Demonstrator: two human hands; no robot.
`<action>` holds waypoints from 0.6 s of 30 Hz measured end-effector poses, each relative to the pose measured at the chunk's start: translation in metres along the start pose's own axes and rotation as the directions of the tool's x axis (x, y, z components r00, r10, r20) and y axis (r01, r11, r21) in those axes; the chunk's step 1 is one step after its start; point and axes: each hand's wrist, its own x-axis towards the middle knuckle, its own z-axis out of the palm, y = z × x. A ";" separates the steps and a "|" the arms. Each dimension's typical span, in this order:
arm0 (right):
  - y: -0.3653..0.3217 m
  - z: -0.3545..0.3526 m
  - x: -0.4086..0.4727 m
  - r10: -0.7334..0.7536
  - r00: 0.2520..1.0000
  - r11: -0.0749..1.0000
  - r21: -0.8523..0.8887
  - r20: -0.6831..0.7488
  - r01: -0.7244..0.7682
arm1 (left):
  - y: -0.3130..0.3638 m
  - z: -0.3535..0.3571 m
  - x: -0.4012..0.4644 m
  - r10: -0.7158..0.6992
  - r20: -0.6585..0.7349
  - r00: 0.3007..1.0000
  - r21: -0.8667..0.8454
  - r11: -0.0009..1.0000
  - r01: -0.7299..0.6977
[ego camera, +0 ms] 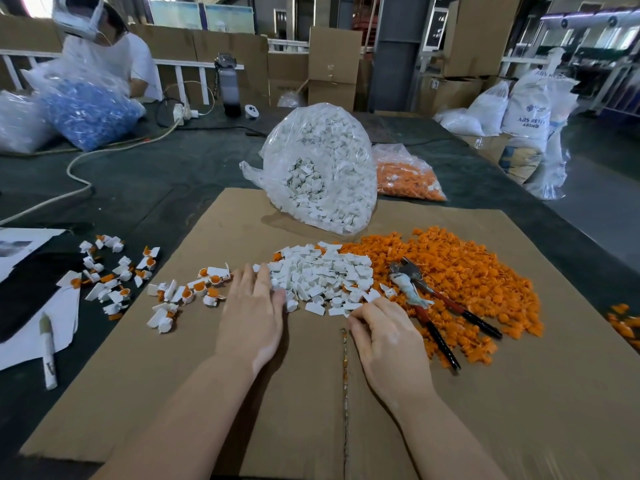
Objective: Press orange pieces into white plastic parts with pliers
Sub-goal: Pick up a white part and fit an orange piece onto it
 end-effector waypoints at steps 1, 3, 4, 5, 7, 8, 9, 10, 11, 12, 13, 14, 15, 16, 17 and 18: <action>0.000 0.000 0.000 -0.003 1.000 1.000 -0.008 0.002 0.003 | 0.004 0.001 0.001 -0.004 0.025 1.000 0.035 0.999 0.003; 0.000 0.001 0.000 -0.004 1.000 1.000 -0.024 0.007 0.004 | 0.012 0.004 0.001 -0.009 0.061 0.998 0.051 0.999 0.006; 0.000 0.001 0.000 -0.004 1.000 1.000 -0.029 0.009 0.004 | 0.017 0.007 -0.001 -0.001 0.074 0.997 0.036 0.999 -0.002; 0.000 0.001 0.000 -0.005 1.000 0.999 -0.032 0.010 0.005 | 0.022 0.010 -0.003 0.018 0.079 0.997 0.021 1.000 -0.019; 0.000 0.001 0.000 -0.006 1.000 0.999 -0.036 0.012 0.006 | 0.031 0.016 -0.008 0.064 0.074 0.995 0.013 0.998 -0.065; 0.000 0.001 0.000 -0.004 1.000 0.999 -0.038 0.014 0.005 | 0.035 0.019 -0.011 0.082 0.073 0.994 0.006 0.997 -0.083; 0.000 0.001 0.000 -0.001 1.000 0.999 -0.039 0.014 0.002 | 0.038 0.021 -0.012 0.097 0.076 0.992 -0.004 0.995 -0.097; 0.000 0.001 0.000 0.001 1.000 0.999 -0.040 0.014 -0.001 | 0.041 0.023 -0.014 0.110 0.082 0.991 -0.019 0.994 -0.109; 0.001 0.001 0.000 0.004 1.000 0.999 -0.040 0.015 -0.004 | 0.044 0.023 -0.015 0.119 0.082 0.989 -0.049 0.992 -0.116; 0.000 0.001 0.000 0.007 1.000 0.999 -0.037 0.019 -0.006 | 0.045 0.023 -0.016 0.117 0.068 0.991 -0.101 0.989 -0.110; 0.000 0.001 0.000 0.010 1.000 0.999 -0.032 0.024 -0.009 | 0.046 0.021 -0.017 0.100 0.039 0.994 -0.169 0.981 -0.092; 0.000 0.000 0.000 0.013 1.000 1.000 -0.026 0.028 -0.012 | 0.046 0.018 -0.017 0.070 -0.002 0.998 -0.236 0.969 -0.069; 0.000 0.000 0.000 0.016 0.999 1.000 -0.022 0.032 -0.015 | 0.044 0.014 -0.016 0.034 -0.051 0.998 -0.285 0.957 -0.047; 0.000 0.000 0.000 0.018 0.999 1.000 -0.023 0.036 -0.017 | 0.041 0.011 -0.013 -0.005 -0.096 0.995 -0.302 0.953 -0.024; 0.000 0.000 0.000 0.019 0.999 1.000 -0.026 0.041 -0.018 | 0.037 0.008 -0.010 -0.041 -0.126 0.991 -0.290 0.957 0.003; 0.000 0.000 0.000 0.020 0.999 0.999 -0.026 0.047 -0.019 | 0.033 0.006 -0.005 -0.072 -0.136 0.988 -0.263 0.964 0.034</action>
